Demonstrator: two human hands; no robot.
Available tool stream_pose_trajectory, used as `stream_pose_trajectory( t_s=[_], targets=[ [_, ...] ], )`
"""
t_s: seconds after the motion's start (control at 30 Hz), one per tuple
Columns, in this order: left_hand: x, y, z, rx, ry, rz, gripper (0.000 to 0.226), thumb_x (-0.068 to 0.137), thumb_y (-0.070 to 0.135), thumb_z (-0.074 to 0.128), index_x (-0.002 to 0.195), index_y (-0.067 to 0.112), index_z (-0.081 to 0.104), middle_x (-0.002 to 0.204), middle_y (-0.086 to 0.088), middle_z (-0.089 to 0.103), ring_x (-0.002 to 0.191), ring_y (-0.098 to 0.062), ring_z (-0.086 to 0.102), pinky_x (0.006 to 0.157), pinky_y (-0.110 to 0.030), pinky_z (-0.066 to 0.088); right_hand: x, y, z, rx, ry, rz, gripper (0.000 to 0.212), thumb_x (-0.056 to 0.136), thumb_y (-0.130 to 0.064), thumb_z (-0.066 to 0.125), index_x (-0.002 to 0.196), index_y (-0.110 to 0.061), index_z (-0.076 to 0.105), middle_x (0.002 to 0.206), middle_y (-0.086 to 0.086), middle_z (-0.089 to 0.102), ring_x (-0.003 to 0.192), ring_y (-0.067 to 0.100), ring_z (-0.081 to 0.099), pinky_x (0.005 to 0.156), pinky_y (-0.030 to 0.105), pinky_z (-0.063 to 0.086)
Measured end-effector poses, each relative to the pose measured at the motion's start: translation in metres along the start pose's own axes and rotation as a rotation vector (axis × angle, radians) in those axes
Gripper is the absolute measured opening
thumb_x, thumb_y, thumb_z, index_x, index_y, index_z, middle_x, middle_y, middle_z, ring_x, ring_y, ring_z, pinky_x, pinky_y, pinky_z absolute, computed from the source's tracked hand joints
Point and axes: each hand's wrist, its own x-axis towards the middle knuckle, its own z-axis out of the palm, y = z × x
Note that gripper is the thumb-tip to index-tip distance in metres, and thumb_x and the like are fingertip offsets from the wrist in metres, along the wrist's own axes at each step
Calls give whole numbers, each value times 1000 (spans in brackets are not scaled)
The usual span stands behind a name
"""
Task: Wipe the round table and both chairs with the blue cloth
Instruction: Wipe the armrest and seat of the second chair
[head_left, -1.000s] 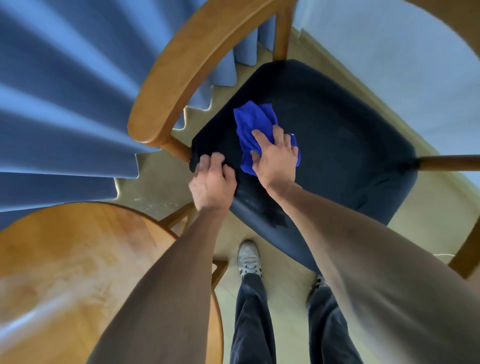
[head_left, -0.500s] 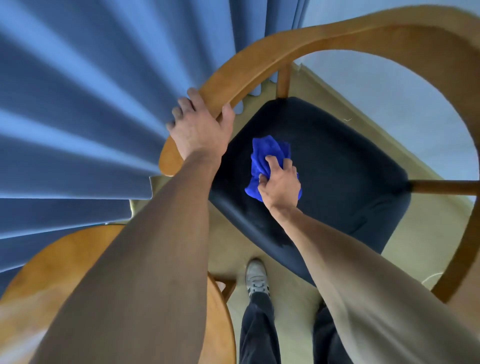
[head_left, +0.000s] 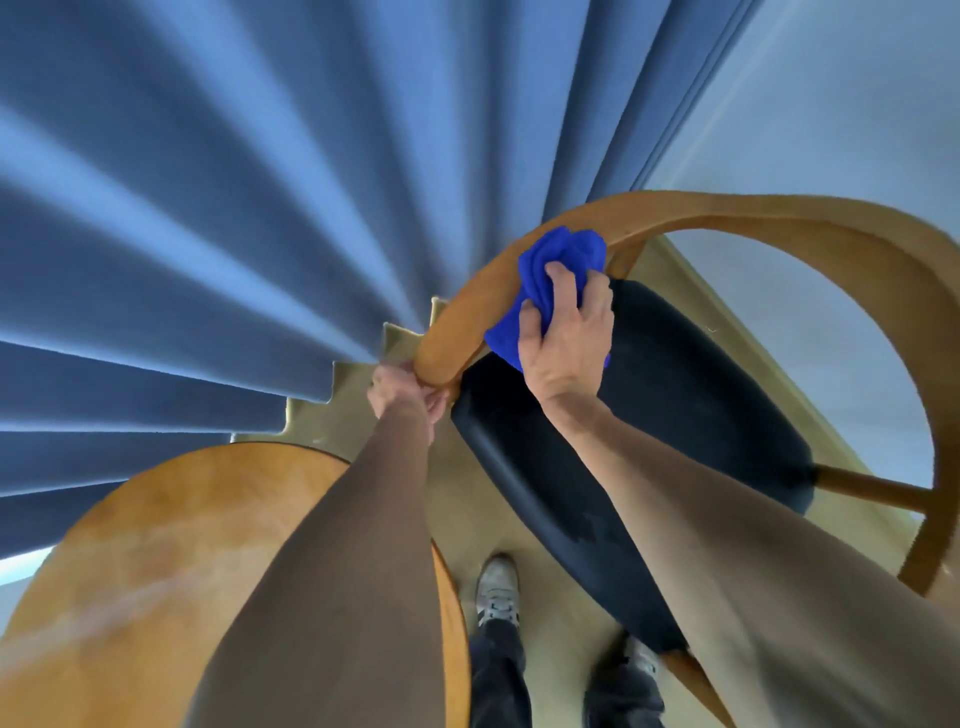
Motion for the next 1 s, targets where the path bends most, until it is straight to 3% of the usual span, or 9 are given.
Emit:
stream_pose_trajectory(
  t_s=[0.13,0.2,0.27,0.37,0.47,0.57,0.77,0.9,1.0],
  targets=[
    [-7,-8,-3,4,-35,75,30,93,4,40,68,10,55,87,-14,62,77,-30,64,78,-36,57,-16,-46,11,25,-208,-362,41,81,-29,54,117,-14,66,112,18,56,94,39,54,81,46,45],
    [0,-14,-5,-41,-40,65,23,90,13,47,69,12,57,77,-10,60,64,-23,56,60,-29,50,-21,-64,23,-14,-310,-470,40,74,-31,54,108,-18,71,104,14,60,90,37,55,80,46,43],
    [10,-17,-4,-98,1,82,21,87,31,55,84,14,66,77,-5,64,64,-23,58,60,-28,48,-18,-72,32,-71,-377,-484,36,69,-35,54,97,-23,73,94,9,61,86,35,55,80,45,42],
    [11,-14,-2,19,74,210,35,85,48,56,86,15,69,87,-4,69,87,-30,64,84,-37,52,-5,-67,37,-154,-381,-419,31,68,-37,59,93,-27,73,91,6,62,86,33,56,82,45,40],
    [-5,-7,10,501,182,523,45,95,45,43,100,10,70,104,-19,66,99,-38,57,81,-37,40,18,-50,37,-189,-270,-290,30,74,-34,60,101,-26,72,99,9,61,96,34,56,86,48,41],
    [-14,-1,41,765,279,710,43,98,35,36,108,6,67,112,-22,65,106,-41,57,84,-40,42,51,-31,28,-229,-266,-160,34,85,-34,57,117,-27,66,118,9,57,117,32,47,97,46,35],
    [-23,-20,111,955,410,902,39,93,28,38,126,12,52,133,-10,53,130,-30,40,112,-46,21,110,24,-6,-286,-223,-2,28,90,-26,54,117,-23,64,135,6,49,124,30,43,96,42,34],
    [-27,-23,136,965,461,966,44,89,26,41,130,11,50,141,-11,47,136,-30,33,112,-46,21,141,71,-31,-348,-181,78,27,92,-23,51,116,-19,62,132,7,50,121,31,44,90,43,35],
    [-37,-23,160,1049,374,1123,45,88,26,44,130,11,52,141,-14,47,136,-33,34,111,-48,23,167,107,-45,-424,-125,181,23,92,-21,49,109,-16,63,137,9,48,121,31,44,90,44,35]
  ],
)
